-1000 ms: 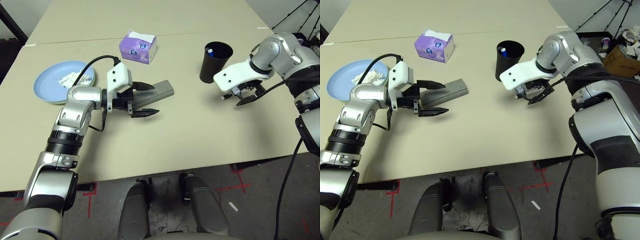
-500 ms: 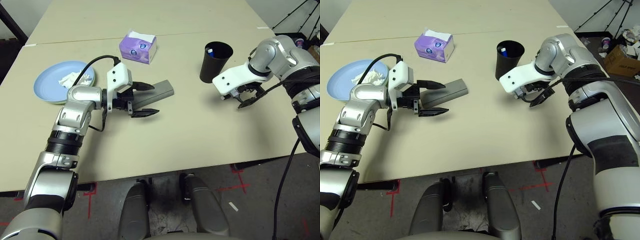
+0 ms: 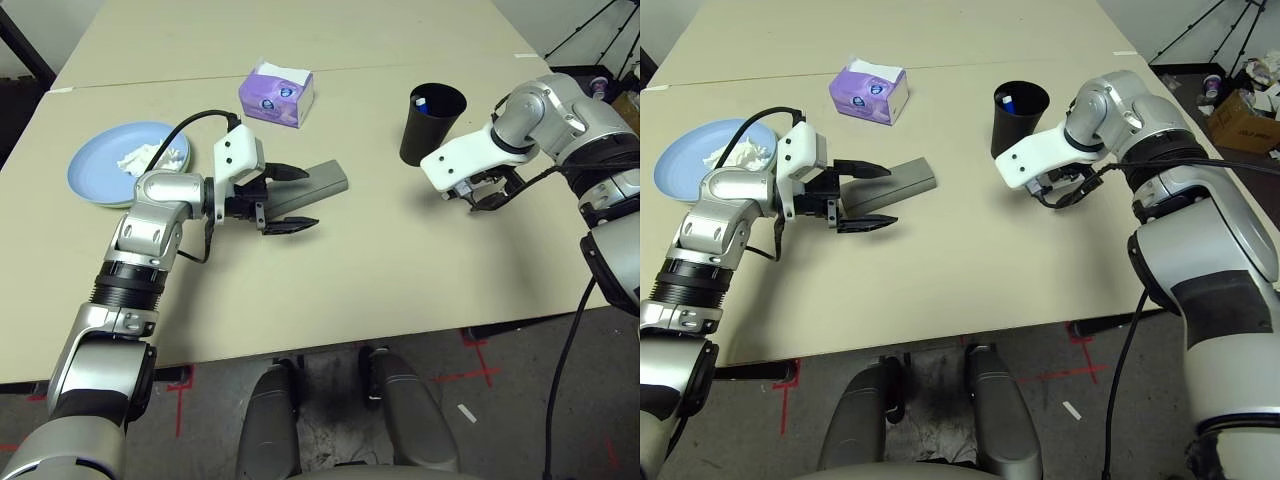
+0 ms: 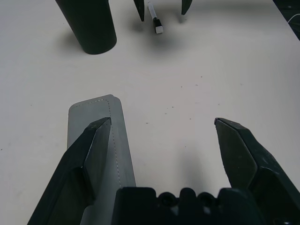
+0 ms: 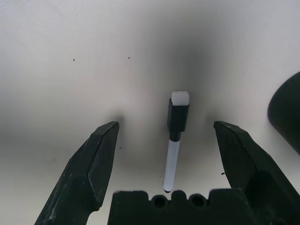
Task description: Organize and tidy the items on the table.
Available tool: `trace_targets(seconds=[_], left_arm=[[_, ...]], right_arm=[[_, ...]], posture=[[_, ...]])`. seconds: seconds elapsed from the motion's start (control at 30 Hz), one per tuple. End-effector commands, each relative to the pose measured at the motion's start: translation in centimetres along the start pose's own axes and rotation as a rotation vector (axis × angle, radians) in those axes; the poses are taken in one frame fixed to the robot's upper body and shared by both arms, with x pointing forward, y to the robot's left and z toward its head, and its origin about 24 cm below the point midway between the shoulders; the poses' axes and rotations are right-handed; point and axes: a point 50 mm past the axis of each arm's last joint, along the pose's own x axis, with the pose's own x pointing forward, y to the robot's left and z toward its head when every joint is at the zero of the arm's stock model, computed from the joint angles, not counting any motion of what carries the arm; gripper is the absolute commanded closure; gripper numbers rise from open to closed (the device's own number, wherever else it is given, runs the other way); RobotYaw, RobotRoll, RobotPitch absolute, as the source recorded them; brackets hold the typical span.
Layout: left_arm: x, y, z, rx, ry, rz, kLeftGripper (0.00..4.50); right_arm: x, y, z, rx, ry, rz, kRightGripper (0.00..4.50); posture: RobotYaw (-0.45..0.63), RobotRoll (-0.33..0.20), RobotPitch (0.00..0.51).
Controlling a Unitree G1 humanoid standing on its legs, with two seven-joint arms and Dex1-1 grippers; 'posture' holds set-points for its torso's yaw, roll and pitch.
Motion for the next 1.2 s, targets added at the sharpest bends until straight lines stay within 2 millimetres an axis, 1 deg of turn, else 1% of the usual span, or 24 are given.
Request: trace_targets(seconds=[0.03, 0.2, 0.37, 0.57, 0.8, 1.03, 1.2], left_arm=[[-0.1, -0.2, 0.2, 0.007, 0.001, -0.007, 0.00], [-0.2, -0.2, 0.2, 0.005, 0.003, -0.010, 0.00], [-0.2, -0.2, 0.2, 0.004, 0.004, -0.010, 0.00], [-0.2, -0.2, 0.3, 0.012, 0.002, -0.010, 0.00], [-0.2, -0.1, 0.4, 0.027, 0.003, -0.003, 0.00], [-0.3, 0.0, 0.2, 0.012, 0.038, 0.012, 0.00], [-0.3, 0.0, 0.1, 0.011, 0.047, 0.022, 0.00]], right_arm=[[0.8, 0.6, -0.1, 0.011, -0.003, 0.040, 0.03], [1.3, 1.0, -0.3, 0.013, -0.003, 0.067, 0.03], [1.4, 1.1, -0.3, 0.013, 0.002, 0.059, 0.03], [1.3, 0.7, -0.2, 0.012, 0.014, 0.033, 0.03], [0.4, -0.1, 0.0, 0.000, 0.023, -0.010, 0.03], [0.8, -0.5, 0.7, -0.013, 0.016, -0.011, 0.03], [0.9, -0.6, 0.8, -0.028, 0.025, -0.007, 0.03]], posture=[[-0.05, 0.000, 0.213], [-0.05, 0.000, 0.214], [-0.05, 0.000, 0.213], [-0.05, 0.000, 0.214], [-0.05, 0.000, 0.213], [-0.05, 0.000, 0.217], [-0.04, 0.000, 0.218]])
